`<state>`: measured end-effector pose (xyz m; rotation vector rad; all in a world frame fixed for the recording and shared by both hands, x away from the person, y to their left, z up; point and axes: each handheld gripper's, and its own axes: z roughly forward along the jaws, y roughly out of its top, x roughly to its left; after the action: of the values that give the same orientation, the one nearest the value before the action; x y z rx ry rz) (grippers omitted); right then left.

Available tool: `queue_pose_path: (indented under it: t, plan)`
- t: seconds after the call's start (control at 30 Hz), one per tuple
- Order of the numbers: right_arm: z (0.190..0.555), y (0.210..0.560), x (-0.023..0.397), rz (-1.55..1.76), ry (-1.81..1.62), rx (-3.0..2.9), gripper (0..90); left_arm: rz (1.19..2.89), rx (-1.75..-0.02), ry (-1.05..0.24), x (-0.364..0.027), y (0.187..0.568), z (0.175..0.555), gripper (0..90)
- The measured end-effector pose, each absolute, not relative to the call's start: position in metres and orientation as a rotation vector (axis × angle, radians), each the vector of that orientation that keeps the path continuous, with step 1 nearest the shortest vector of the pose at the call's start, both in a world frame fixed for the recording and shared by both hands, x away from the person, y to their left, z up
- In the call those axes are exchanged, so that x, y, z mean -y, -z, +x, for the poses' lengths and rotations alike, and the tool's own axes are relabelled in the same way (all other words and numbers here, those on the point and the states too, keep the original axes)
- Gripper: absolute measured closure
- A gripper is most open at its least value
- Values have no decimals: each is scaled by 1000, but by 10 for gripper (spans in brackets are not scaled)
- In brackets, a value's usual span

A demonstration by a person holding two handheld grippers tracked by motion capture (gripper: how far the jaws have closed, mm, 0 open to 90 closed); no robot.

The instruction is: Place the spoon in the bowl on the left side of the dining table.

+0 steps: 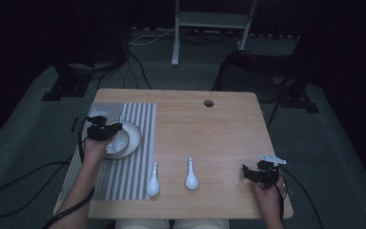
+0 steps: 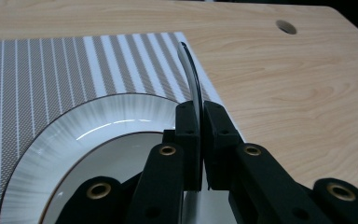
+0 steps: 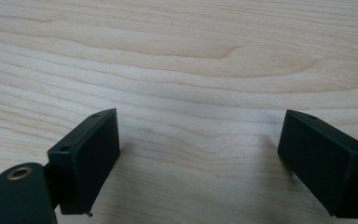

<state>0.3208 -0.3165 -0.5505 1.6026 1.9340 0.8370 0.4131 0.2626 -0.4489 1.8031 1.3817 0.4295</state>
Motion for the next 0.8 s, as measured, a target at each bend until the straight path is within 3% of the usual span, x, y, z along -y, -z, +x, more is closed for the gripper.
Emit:
queue_pose_path:
  t: [0.63, 0.8]
  plan:
    - [321, 551, 317, 1602, -837, -1934, 121, 1876, -1477, -389, -270, 474, 425, 850]
    - [321, 551, 317, 1602, -837, -1934, 120, 1905, -1498, -388, -267, 480, 426, 743]
